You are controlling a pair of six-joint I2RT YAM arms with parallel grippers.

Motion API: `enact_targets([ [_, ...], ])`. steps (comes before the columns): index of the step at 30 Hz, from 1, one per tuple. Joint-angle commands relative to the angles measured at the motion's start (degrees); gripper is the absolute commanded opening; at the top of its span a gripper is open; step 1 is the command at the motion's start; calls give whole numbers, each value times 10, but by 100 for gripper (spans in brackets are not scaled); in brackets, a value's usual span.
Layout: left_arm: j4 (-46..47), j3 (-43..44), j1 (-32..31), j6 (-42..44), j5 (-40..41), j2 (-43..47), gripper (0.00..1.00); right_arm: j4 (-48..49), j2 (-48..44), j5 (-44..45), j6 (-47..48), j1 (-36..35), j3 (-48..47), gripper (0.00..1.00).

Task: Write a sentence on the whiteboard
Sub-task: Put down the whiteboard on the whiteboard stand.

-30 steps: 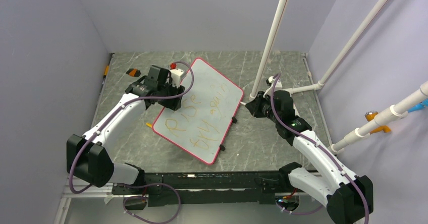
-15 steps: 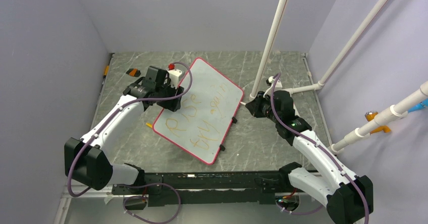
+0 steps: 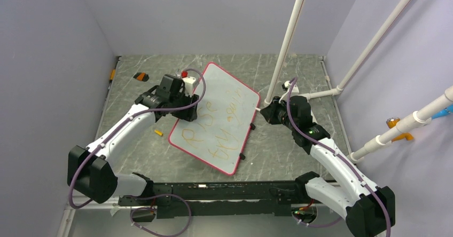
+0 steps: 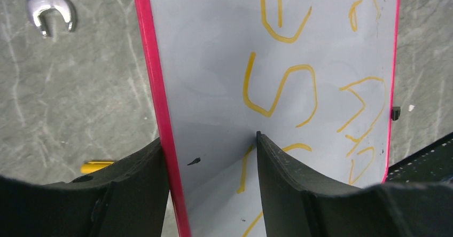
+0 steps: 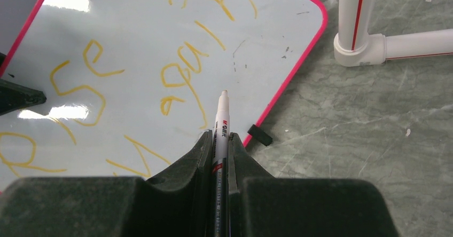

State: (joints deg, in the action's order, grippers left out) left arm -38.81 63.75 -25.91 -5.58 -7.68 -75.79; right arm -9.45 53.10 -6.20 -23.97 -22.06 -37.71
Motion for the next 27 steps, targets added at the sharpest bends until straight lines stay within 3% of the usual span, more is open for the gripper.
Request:
enact_targets([
  [1, 22, -18, -45, -59, -32, 8, 59, 16, -14, 10, 8, -1, -13, 0],
  [16, -48, 30, -68, -94, 75, 52, 68, 10, -21, 11, 12, -1, -16, 0],
  [27, -122, 54, -49, -191, 248, 115, 75, 7, -28, 5, 12, -1, -20, 0],
])
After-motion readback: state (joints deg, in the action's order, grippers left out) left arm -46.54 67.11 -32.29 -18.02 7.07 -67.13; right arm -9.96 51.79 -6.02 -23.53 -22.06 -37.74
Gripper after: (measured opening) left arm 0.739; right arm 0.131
